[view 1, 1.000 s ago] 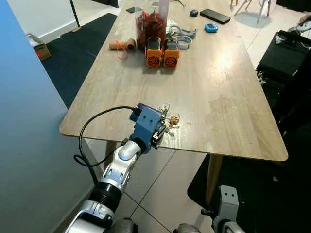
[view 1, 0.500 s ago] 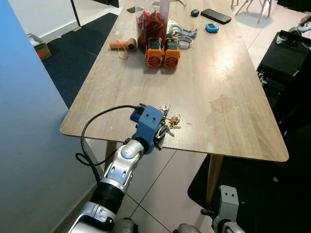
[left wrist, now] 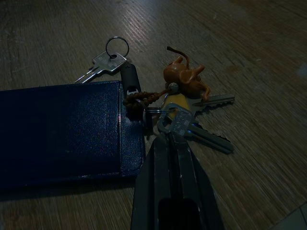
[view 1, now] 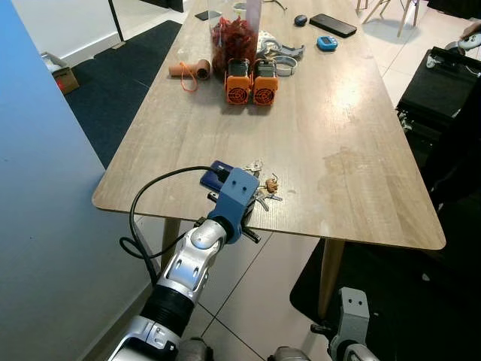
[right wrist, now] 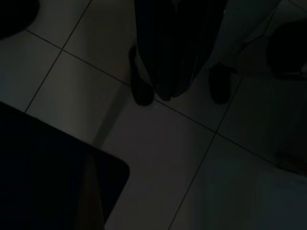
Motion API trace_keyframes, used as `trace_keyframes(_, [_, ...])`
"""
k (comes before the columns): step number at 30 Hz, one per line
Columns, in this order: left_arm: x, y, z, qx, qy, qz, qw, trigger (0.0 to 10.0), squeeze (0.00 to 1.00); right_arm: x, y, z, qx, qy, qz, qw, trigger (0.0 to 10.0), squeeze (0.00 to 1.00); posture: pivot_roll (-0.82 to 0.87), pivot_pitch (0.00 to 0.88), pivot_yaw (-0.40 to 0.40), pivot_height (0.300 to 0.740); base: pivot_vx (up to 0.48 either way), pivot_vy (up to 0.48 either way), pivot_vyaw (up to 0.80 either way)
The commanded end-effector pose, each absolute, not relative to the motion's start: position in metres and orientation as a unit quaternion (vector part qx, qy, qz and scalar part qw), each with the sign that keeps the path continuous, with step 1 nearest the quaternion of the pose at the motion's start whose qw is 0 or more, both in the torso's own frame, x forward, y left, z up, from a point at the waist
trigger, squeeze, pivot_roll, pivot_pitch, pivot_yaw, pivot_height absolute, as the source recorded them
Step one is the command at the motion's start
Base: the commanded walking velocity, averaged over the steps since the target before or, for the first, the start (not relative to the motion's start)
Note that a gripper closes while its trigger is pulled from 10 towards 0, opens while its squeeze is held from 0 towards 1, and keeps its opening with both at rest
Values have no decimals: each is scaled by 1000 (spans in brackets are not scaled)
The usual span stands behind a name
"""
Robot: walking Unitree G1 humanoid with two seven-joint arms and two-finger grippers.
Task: Hang keys on a hook
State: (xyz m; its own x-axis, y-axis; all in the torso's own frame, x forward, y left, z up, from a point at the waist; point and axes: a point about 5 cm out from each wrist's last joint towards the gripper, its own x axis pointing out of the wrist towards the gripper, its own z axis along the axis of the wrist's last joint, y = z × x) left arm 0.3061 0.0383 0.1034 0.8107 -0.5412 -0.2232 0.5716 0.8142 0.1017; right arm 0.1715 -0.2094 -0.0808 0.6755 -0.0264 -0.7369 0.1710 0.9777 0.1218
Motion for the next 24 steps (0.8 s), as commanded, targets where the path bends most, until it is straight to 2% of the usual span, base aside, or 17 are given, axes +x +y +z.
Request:
trace_keyframes(1, [299, 40, 80, 90, 146, -286, 943, 0, 0, 166, -211, -83, 89, 411, -57, 906, 10000, 0, 36, 124, 2, 740, 0, 0, 0])
trace_keyframes(5, [303, 45, 83, 95, 121, -266, 952, 0, 0, 166, -211, -83, 89, 410, -57, 906, 10000, 0, 35, 124, 2, 740, 0, 0, 0])
trace_keyframes(7, [309, 52, 83, 132, 102, -241, 956, 0, 0, 167, -211, -83, 89, 410, -57, 906, 10000, 0, 33, 121, 1, 740, 0, 0, 0])
trace_keyframes(14, [314, 66, 76, 206, 109, -221, 947, 0, 0, 167, -211, -83, 88, 409, -57, 907, 10000, 0, 30, 117, -1, 740, 0, 0, 0])
trace_keyframes(16, [314, 66, 76, 206, 109, -221, 947, 0, 0, 167, -211, -83, 88, 409, -57, 907, 10000, 0, 30, 117, -1, 740, 0, 0, 0])
trace_keyframes(22, [320, 85, 72, 259, 119, -189, 940, 0, 0, 166, -213, -83, 86, 409, -57, 907, 10000, 0, 30, 111, -4, 740, 0, 0, 0])
trace_keyframes(24, [324, 99, 71, 285, 122, -160, 937, 0, 0, 166, -213, -83, 86, 409, -57, 907, 10000, 0, 30, 110, -5, 740, 0, 0, 0])
